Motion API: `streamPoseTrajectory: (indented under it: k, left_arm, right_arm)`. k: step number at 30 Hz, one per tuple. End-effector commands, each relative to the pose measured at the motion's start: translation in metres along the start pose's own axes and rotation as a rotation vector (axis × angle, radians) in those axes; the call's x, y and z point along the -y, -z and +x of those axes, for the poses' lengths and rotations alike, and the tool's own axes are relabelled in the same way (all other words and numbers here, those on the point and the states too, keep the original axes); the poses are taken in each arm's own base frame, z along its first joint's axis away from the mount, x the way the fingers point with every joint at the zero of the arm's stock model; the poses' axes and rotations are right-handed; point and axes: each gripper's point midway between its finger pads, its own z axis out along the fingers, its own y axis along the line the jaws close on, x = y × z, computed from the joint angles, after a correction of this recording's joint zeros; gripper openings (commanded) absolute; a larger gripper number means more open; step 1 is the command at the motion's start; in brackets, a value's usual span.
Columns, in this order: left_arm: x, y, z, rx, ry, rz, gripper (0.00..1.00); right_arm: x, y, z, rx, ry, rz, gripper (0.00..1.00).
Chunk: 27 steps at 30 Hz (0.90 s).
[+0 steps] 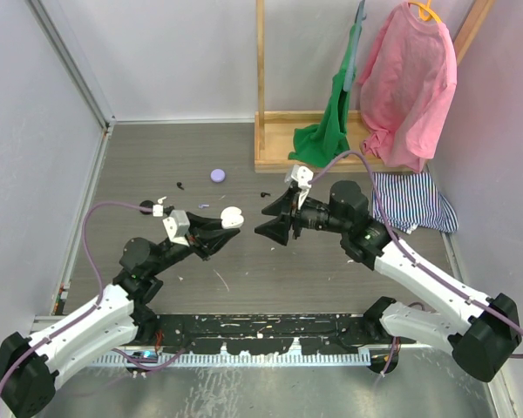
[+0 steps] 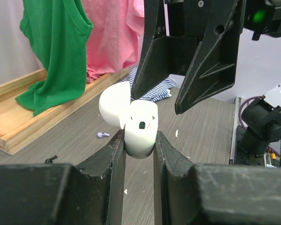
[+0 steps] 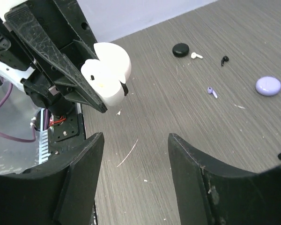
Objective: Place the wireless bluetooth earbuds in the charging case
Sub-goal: Adjust the charging case.
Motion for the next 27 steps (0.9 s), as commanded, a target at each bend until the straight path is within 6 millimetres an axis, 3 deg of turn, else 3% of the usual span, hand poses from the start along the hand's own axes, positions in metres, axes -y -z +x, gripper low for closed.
streamPoseTrajectory:
  k: [1,10,18,27]
  left_arm:
    - [0.013,-0.008,-0.043,0.108,-0.033,0.061,0.00]
    - [0.021,-0.012,-0.052,0.127,-0.032,0.110,0.00]
    - [0.026,-0.018,-0.053,0.122,-0.027,0.153,0.00]
    - [0.029,-0.020,-0.063,0.148,-0.032,0.171,0.00]
  right_arm:
    - [-0.024,0.005,-0.033,0.165,0.164,-0.159,0.64]
    - [-0.032,0.004,-0.040,0.350,0.128,-0.213,0.60]
    - [-0.039,0.003,-0.048,0.405,0.074,-0.262,0.55]
    - [-0.042,-0.008,-0.042,0.407,0.033,-0.292,0.52]
